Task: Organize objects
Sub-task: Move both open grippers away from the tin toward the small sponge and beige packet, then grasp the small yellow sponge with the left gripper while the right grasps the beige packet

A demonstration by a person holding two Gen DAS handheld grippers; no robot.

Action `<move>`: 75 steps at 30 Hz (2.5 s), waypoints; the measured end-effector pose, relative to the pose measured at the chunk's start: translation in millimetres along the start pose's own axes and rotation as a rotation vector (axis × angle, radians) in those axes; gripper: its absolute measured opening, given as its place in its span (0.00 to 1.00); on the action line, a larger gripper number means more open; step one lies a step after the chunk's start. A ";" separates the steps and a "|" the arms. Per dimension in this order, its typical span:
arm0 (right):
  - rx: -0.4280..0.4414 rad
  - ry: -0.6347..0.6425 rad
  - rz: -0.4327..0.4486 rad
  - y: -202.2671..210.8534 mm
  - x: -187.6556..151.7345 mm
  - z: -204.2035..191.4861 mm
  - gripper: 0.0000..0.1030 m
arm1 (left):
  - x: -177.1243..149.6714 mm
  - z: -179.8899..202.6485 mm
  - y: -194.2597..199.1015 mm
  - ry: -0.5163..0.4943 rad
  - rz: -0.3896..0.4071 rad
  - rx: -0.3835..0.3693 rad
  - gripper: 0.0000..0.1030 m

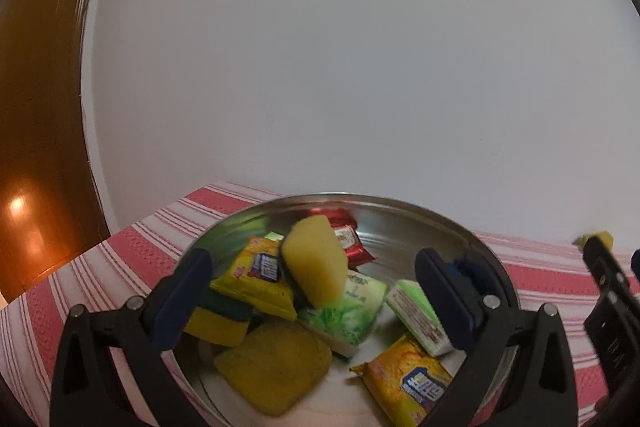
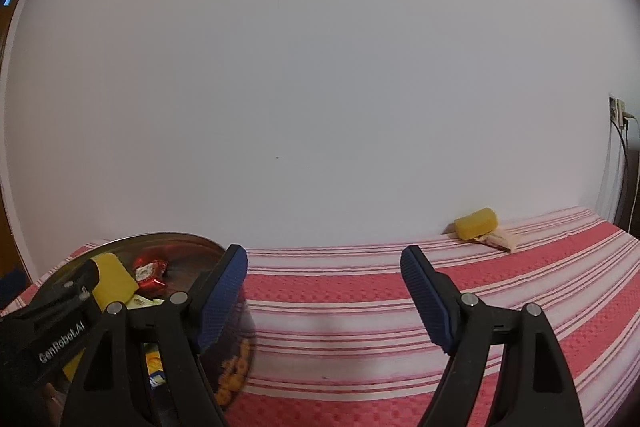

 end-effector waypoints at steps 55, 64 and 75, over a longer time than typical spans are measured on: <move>0.027 -0.160 -0.495 -159.0 -56.2 276.8 0.79 | -73.5 271.9 -37.3 -0.224 -0.348 -0.307 1.00; 0.079 0.093 -0.598 -213.6 -52.4 254.0 0.79 | -74.4 291.7 -56.3 -0.234 -0.393 -0.294 1.00; 0.165 0.080 -0.619 -171.7 -59.5 272.4 0.39 | -77.5 316.6 -56.7 -0.240 -0.412 -0.298 0.99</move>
Point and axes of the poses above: each gripper's, at about its wrist camera, not at the fingertips, and y roughly against the way its jaws point, z to its right, x to its top, the point moved 3 cm from there along -y, roughly the way its jaws point, and after that the axes turned 9 degrees about y, right-handed, at the moved point
